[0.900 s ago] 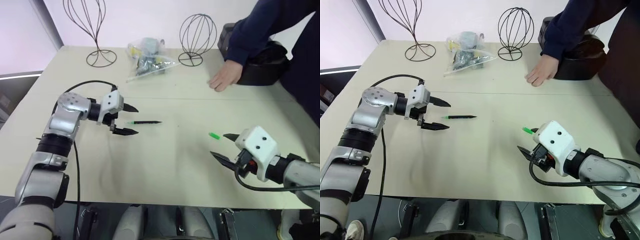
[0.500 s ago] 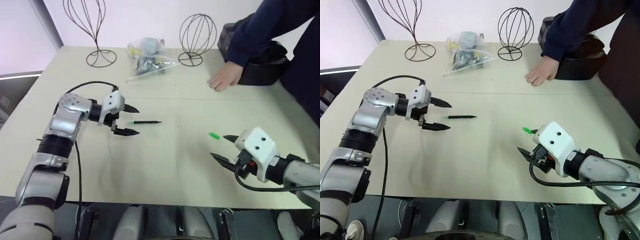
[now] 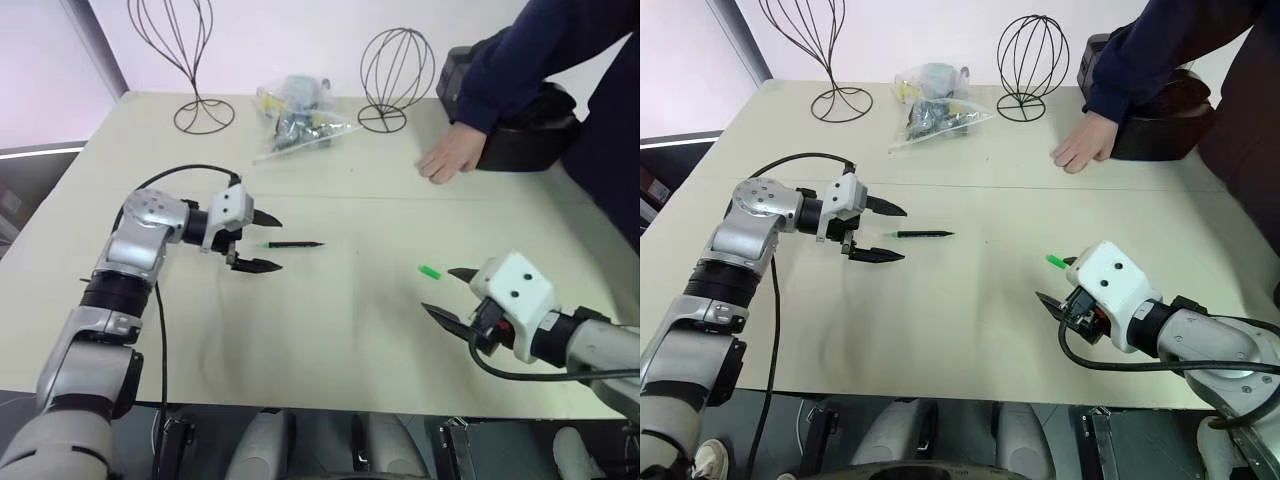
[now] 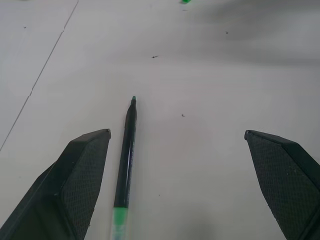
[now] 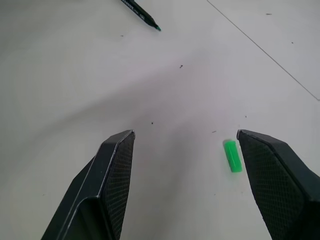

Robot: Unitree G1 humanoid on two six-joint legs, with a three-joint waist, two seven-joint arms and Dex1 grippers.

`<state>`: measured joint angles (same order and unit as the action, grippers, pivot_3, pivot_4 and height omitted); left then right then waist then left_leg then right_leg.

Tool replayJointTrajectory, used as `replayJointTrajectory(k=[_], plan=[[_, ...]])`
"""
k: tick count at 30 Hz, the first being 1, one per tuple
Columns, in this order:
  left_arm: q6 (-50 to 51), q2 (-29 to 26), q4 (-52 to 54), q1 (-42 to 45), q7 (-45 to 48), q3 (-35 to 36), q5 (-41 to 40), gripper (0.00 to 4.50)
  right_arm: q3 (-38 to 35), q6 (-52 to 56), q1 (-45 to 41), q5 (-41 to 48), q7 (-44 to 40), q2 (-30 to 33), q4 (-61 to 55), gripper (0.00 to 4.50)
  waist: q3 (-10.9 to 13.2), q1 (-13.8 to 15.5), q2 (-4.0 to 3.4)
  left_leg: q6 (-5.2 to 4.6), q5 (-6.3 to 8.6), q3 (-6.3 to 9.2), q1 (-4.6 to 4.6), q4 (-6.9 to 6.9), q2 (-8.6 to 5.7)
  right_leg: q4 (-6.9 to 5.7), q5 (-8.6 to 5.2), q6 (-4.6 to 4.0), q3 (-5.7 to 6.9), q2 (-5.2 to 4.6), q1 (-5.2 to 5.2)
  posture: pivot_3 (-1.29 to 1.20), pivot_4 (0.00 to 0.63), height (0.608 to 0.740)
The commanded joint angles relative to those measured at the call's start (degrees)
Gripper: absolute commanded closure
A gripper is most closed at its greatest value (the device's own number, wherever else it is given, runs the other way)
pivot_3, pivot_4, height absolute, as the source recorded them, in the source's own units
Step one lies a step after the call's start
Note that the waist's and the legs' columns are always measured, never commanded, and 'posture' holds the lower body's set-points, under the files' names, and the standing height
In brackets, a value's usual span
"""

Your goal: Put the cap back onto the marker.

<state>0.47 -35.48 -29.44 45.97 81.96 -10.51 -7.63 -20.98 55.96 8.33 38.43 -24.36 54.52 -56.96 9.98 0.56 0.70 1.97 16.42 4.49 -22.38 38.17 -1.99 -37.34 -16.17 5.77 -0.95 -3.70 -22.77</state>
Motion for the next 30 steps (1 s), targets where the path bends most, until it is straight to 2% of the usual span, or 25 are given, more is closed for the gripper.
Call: replayJointTrajectory(k=[1,5,11,18,30], plan=[[-2.68,0.82,-2.81,3.54,-0.60,0.14,1.05,0.00,-0.16,-0.67,-1.03,-1.49,1.51,-1.24,-0.50,1.18,0.00,0.00,0.00,0.00,0.00,0.00,0.00,0.00,0.00,0.00,0.00,0.00,0.01,0.00,0.00,0.00,0.150,0.740],[-6.74,2.68,-9.39,6.65,-0.80,-0.30,2.84,0.00,0.58,-0.81,-1.65,-2.04,2.34,-2.59,-0.94,1.18,0.00,0.06,0.00,0.00,0.00,0.00,0.00,0.01,-0.03,0.00,0.00,0.00,0.02,0.00,0.01,0.00,0.150,0.740],[-15.57,7.23,-25.07,13.85,-0.94,-2.35,7.51,0.00,2.95,-0.75,-2.38,-3.77,3.71,-3.76,-1.59,1.18,0.00,0.04,0.02,0.00,0.00,-0.01,-0.01,0.01,-0.14,-0.01,0.00,0.00,0.04,0.01,0.00,0.00,0.150,0.740],[-19.84,11.93,-37.98,18.40,-5.84,-3.23,12.70,0.00,4.45,-0.29,-2.24,-5.40,6.03,-5.60,-2.91,1.18,0.00,-0.16,0.02,-0.02,0.01,-0.02,-0.02,0.01,-0.14,-0.03,0.00,0.01,0.04,0.03,-0.03,0.00,0.150,0.740],[-21.69,13.33,-43.97,19.12,-15.93,-5.45,21.19,0.00,4.36,-1.77,-0.64,-4.59,9.20,-4.95,-3.04,1.18,-0.02,-0.05,0.05,-0.02,0.01,-0.02,0.03,0.04,-0.14,-0.16,0.01,0.01,0.04,0.03,-0.02,0.00,0.150,0.740]])
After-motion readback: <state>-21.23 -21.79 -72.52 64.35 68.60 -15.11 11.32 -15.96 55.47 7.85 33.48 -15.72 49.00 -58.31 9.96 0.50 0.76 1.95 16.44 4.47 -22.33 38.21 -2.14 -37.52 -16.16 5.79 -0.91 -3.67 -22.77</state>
